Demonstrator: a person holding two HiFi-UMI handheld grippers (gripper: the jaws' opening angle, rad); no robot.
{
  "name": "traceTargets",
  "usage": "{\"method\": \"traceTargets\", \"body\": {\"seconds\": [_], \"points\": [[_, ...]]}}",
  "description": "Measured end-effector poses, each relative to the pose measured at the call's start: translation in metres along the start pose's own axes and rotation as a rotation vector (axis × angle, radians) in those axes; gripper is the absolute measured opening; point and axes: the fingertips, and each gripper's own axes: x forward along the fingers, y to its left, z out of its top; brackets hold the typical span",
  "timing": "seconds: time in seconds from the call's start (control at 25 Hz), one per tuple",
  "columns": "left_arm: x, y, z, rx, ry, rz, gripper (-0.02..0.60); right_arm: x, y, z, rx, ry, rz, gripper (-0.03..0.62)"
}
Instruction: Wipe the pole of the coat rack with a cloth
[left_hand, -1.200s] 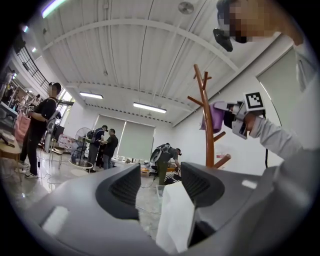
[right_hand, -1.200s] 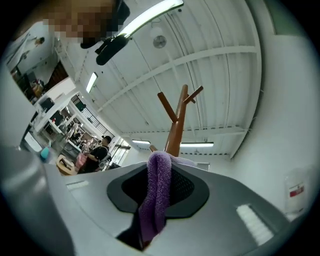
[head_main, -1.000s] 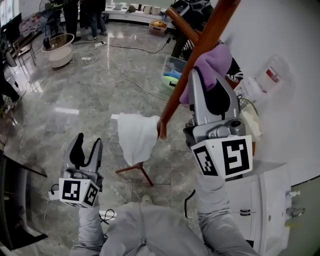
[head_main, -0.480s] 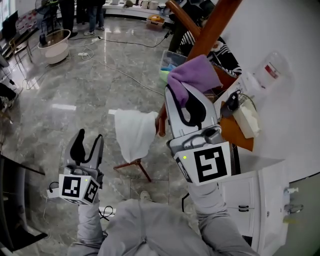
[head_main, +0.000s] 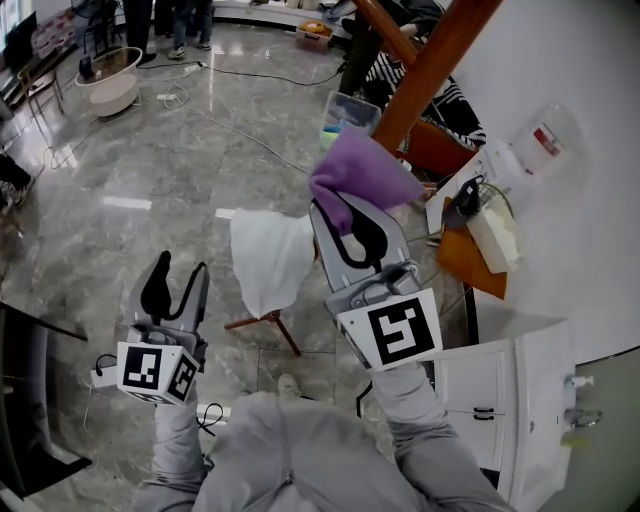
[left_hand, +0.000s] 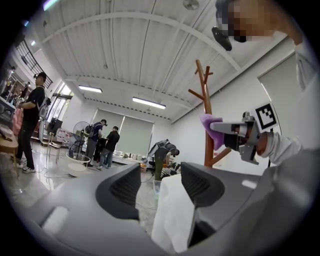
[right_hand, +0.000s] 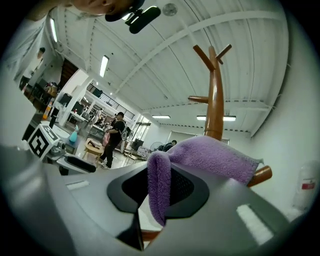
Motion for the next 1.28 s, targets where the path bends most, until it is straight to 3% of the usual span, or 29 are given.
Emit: {"method": "traceTargets", "body": {"seconds": [0.24,0.52,1.0,1.28], "points": [[0.002,0.001,-0.002,0.002,0.011,0.002,0.272,-0.008,-0.010,-0.028,0.241,0.007,0.025,0.064],[0.005,-0.005,-0.008,0.004,0.029,-0.004,0.272,-0.014,-0.014,-0.045,0.321,0.011,0.030,0.064],[0.008,-0.013,-0.013,0.016,0.048,-0.008,0.272,-0.033,-0.024,-0.073,0.643,-0.075,0.047,0.064],[0.011,-0.019,-0.016,0.026,0.063,-0.014,0.272,-0.040,-0.027,-0.092,0.690,-0.068,0.019,0.064]]}}
